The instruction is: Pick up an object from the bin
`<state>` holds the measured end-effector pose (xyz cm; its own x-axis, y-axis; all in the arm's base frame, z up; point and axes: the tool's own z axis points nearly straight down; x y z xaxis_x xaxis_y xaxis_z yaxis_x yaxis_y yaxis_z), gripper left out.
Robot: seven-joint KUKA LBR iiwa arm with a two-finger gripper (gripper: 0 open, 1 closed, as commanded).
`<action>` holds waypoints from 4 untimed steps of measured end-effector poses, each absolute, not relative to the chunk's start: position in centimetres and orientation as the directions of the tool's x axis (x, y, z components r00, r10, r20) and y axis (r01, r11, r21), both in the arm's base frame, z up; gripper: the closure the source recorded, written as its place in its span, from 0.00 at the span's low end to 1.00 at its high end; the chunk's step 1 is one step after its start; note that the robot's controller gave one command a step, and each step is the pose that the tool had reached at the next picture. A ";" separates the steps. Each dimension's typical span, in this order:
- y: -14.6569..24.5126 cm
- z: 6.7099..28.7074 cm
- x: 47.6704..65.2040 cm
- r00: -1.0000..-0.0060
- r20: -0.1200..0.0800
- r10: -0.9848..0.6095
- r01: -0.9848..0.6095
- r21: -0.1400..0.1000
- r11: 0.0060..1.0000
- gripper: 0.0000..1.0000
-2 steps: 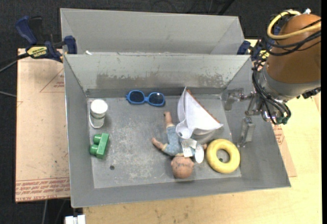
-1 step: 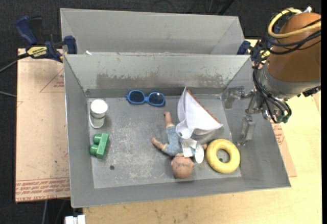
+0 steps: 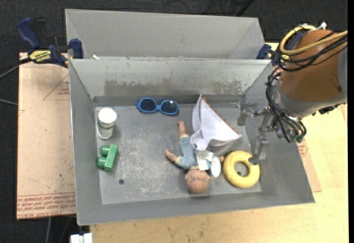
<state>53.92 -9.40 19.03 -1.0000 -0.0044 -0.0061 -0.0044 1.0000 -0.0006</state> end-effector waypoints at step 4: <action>-9.3 7.9 53.8 -0.999 -0.006 0.053 0.053 -0.002 0.999 0.00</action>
Offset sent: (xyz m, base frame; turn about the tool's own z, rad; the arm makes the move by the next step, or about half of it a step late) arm 0.0009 -0.0136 -0.1203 -0.0343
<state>53.83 -9.28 7.90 -0.9986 0.0527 -0.0061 0.0528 0.9986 -0.0021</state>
